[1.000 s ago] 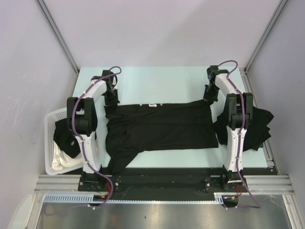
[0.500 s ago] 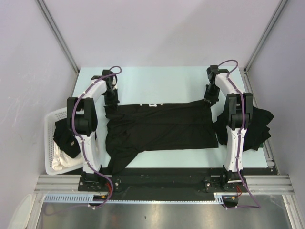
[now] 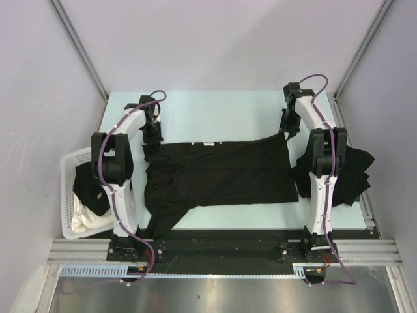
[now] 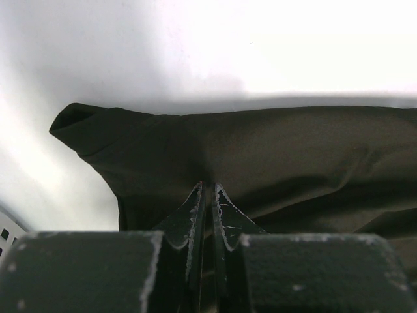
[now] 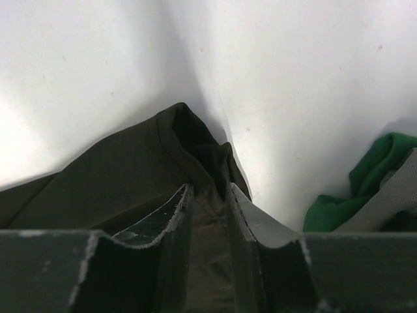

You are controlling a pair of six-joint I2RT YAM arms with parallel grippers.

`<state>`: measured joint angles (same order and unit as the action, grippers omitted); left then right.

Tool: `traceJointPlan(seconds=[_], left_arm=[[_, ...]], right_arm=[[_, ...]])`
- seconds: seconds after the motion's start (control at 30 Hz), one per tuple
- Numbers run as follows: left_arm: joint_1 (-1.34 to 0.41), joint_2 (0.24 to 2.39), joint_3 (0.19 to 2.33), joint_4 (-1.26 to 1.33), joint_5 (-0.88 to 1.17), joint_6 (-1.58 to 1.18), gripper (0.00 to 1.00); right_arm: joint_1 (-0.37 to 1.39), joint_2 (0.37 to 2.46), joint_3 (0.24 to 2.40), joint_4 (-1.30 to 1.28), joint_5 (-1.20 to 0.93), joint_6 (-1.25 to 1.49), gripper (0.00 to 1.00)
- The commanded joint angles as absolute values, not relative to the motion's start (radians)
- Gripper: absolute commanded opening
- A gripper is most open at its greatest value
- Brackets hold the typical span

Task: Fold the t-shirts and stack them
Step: Fold the tshirt

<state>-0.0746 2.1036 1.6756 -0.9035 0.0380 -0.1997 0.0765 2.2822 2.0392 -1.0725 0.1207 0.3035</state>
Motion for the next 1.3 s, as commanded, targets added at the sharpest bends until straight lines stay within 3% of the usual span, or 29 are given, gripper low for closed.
traceJointPlan(seconds=[0.0, 1.0, 1.1, 1.27], left_arm=[[-0.081, 2.063, 1.68, -0.91, 0.051, -0.173, 0.11], [-0.081, 2.042, 1.697, -0.936, 0.052, -0.16, 0.11], [-0.081, 2.037, 1.695, -0.937, 0.051, -0.158, 0.11], [-0.08, 2.033, 1.698, -0.939, 0.045, -0.16, 0.1]], right_arm=[[0.08, 2.283, 2.045, -1.083, 0.155, 0.318, 0.31], [0.037, 2.319, 1.942, -0.957, 0.104, 0.301, 0.39], [0.035, 2.333, 1.942, -0.959, 0.1, 0.296, 0.38], [0.035, 2.347, 1.93, -0.948, 0.087, 0.291, 0.28]])
